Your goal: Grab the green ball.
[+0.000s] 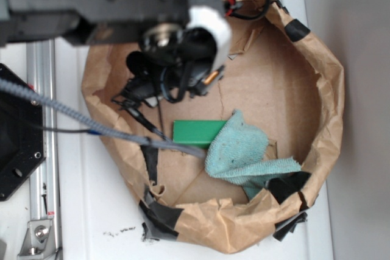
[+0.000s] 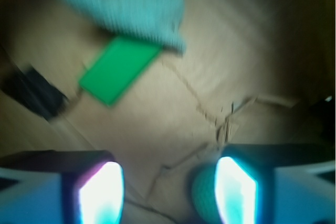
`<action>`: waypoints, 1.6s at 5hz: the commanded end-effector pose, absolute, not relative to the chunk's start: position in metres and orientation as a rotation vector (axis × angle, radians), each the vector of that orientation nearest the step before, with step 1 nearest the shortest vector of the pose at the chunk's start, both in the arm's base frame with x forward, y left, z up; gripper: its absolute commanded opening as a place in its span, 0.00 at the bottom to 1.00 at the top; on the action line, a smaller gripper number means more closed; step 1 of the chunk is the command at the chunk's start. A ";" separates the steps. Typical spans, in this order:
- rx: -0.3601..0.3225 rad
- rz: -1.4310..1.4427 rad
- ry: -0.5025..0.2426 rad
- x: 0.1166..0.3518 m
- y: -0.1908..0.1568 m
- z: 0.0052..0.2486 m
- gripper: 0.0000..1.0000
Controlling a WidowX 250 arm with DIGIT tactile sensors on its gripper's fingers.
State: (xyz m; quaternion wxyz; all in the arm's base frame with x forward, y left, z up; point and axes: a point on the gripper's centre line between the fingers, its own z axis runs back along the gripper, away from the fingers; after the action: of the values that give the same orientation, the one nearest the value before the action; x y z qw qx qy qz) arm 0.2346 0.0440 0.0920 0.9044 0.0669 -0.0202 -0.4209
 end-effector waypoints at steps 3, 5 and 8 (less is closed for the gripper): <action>0.210 -0.955 0.032 0.226 0.081 0.064 1.00; 0.343 -0.960 0.030 0.242 0.101 0.061 1.00; 0.318 -0.933 0.148 0.248 0.107 0.012 0.84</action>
State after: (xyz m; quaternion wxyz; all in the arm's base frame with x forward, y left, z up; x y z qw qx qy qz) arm 0.2512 0.1077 0.0186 0.8751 0.1585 0.0700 -0.4518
